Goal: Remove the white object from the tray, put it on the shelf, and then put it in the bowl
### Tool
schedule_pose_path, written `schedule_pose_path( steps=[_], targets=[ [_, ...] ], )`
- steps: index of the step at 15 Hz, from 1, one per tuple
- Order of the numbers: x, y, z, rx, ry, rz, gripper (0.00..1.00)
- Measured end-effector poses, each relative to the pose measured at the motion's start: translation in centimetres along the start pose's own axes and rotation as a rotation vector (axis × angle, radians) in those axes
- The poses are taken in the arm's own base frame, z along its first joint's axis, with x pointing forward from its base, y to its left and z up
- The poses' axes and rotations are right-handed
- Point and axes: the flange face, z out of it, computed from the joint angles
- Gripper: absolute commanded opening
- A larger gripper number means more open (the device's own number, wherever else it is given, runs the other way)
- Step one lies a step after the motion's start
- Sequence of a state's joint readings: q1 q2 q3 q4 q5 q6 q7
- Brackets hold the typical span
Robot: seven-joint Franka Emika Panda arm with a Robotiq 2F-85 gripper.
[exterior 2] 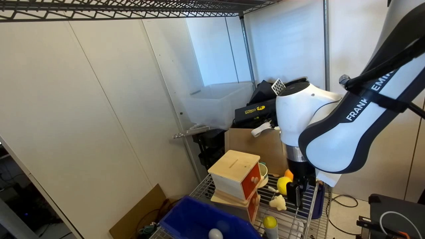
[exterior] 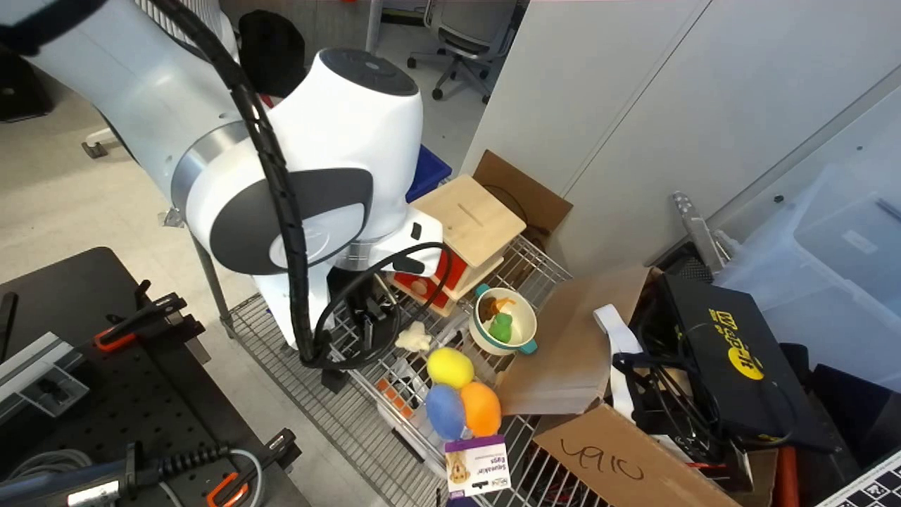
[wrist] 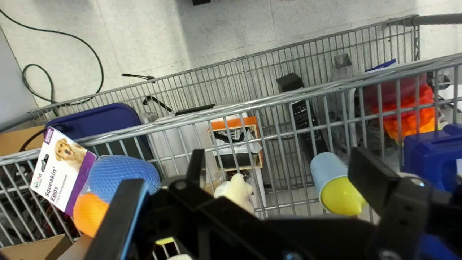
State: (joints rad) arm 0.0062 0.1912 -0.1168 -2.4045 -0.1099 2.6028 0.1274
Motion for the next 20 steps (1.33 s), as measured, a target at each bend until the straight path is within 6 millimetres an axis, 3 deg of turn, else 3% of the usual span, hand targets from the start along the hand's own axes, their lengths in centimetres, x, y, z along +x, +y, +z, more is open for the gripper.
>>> schedule_pose_path(
  steps=[5, 11, 20],
  targets=[
    [-0.5, 0.1, -0.7, 0.004, 0.013, 0.002, 1.0],
    [-0.4, 0.6, 0.1, -0.024, 0.022, -0.035, 1.0],
    [3.1, 1.1, 2.6, -0.051, 0.039, -0.14, 1.0]
  ],
)
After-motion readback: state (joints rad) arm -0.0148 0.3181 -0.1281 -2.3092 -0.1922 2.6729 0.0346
